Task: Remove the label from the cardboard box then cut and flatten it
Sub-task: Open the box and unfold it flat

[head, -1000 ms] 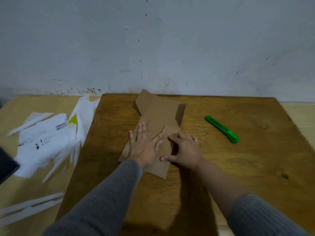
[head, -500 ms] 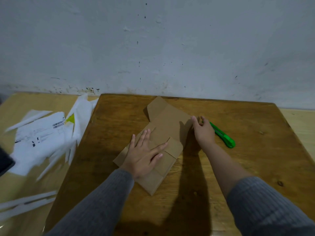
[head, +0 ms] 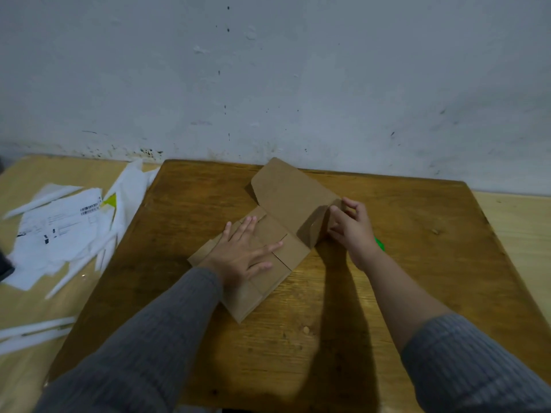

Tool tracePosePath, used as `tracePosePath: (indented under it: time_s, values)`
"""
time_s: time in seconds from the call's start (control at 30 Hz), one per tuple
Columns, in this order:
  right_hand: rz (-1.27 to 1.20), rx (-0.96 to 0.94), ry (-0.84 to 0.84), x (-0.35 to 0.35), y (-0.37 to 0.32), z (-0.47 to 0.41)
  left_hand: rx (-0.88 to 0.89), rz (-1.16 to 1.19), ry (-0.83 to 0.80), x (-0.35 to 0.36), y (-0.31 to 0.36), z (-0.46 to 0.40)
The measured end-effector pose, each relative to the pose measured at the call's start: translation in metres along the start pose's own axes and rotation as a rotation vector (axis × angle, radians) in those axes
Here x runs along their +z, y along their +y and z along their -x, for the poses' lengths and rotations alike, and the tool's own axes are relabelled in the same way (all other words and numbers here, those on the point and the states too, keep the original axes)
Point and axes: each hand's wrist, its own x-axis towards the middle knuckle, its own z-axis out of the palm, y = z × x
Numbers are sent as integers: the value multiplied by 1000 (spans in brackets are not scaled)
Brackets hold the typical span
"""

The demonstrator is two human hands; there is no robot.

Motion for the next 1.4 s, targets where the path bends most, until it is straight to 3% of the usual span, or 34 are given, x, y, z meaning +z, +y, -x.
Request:
tracePosePath:
  time_s: [0.13, 0.27, 0.53, 0.7, 0.83, 0.93, 1.0, 1.1, 1.27, 1.4]
  values:
    - [114, -111, 51, -1, 2, 2, 12, 10, -13, -3, 6, 2]
    - [97, -96, 96, 3, 1, 0, 22, 2, 71, 6, 8, -1]
    - [556, -442, 193, 19, 4, 3, 35, 21, 28, 1, 1, -21]
    - [833, -522, 264, 6, -4, 8, 123, -18, 38, -8, -5, -42]
    - [752, -525, 226, 1, -9, 7, 157, -51, 17, -16, -5, -52]
    - [678, -647, 182, 10, -4, 12, 159, -62, 2, -20, -2, -58]
    - [767, -752, 159, 19, 1, 18, 154, -62, -2, -22, -1, -59]
    - [912, -837, 133, 27, 7, 21, 132, -59, -15, -23, 1, -55]
    - [1002, -793, 106, 25, 4, 21, 75, 23, 50, -21, 10, -42]
    - [1151, -770, -27, 33, 8, 32, -278, 208, 231, -6, 22, -26]
